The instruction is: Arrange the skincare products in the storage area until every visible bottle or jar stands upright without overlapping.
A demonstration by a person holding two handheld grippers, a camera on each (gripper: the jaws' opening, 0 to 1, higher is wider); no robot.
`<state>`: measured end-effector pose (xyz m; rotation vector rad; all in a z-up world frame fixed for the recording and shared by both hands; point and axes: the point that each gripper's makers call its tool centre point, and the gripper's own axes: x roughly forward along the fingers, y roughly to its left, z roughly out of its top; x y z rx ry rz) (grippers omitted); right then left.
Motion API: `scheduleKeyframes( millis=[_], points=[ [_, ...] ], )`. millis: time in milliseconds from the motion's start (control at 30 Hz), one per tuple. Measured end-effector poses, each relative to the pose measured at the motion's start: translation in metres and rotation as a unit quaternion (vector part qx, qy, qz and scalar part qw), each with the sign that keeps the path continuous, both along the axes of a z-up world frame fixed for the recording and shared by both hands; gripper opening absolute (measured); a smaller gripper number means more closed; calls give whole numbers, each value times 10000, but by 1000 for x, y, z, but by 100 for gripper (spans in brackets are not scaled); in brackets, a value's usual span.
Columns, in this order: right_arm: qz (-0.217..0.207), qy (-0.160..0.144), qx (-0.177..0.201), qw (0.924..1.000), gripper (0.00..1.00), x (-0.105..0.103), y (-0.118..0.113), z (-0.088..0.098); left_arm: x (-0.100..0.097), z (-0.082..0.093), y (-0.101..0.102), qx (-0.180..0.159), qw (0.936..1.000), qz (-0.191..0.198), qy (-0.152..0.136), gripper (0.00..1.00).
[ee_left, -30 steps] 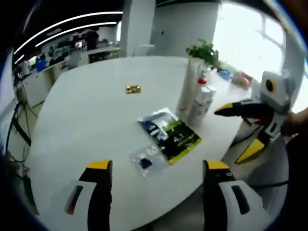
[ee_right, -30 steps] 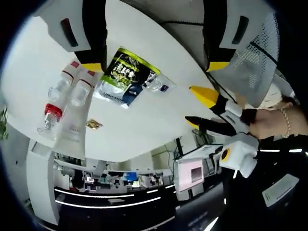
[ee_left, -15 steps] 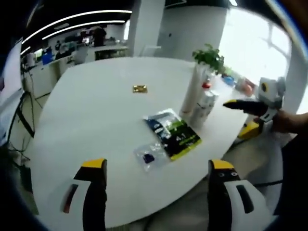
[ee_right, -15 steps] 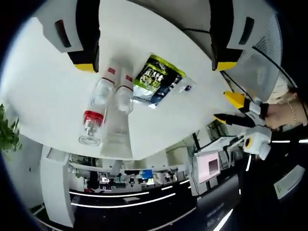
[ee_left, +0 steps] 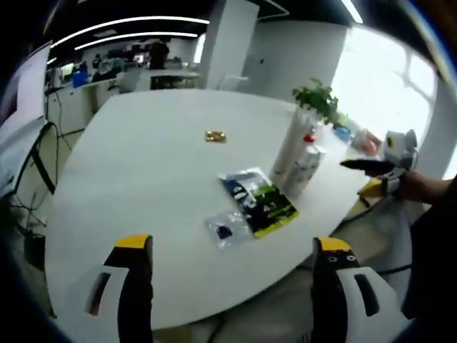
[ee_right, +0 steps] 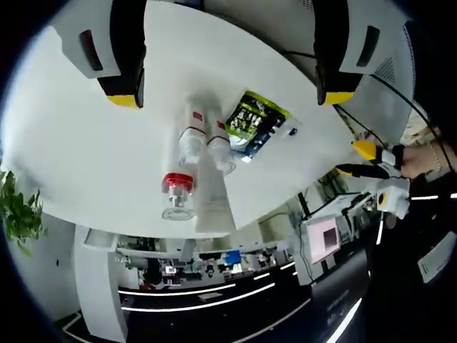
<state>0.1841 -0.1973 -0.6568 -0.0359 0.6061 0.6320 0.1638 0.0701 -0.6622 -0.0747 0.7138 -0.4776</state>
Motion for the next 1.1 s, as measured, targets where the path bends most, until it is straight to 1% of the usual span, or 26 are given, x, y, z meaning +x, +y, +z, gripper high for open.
scheduleKeyframes(
  millis=[67, 367, 733, 933, 1100],
  points=[
    [-19, 11, 100, 9999, 99, 0, -1, 2, -1, 1, 0, -8, 10000, 29, -4, 86],
    [-76, -66, 186, 9998, 99, -1, -12, 7, -4, -3, 5, -24, 9999, 127, 54, 86],
    [-233, -23, 270, 9994, 99, 3, -19, 3, -2, -4, 6, -95, 9997, 222, 106, 84],
    [-260, 34, 256, 9993, 99, 3, -19, 0, 4, -6, 8, -66, 9996, 235, 129, 84],
    [-322, 49, 190, 9993, 99, 4, -23, -3, 14, -7, 2, 36, 9997, 137, 193, 83]
  ],
)
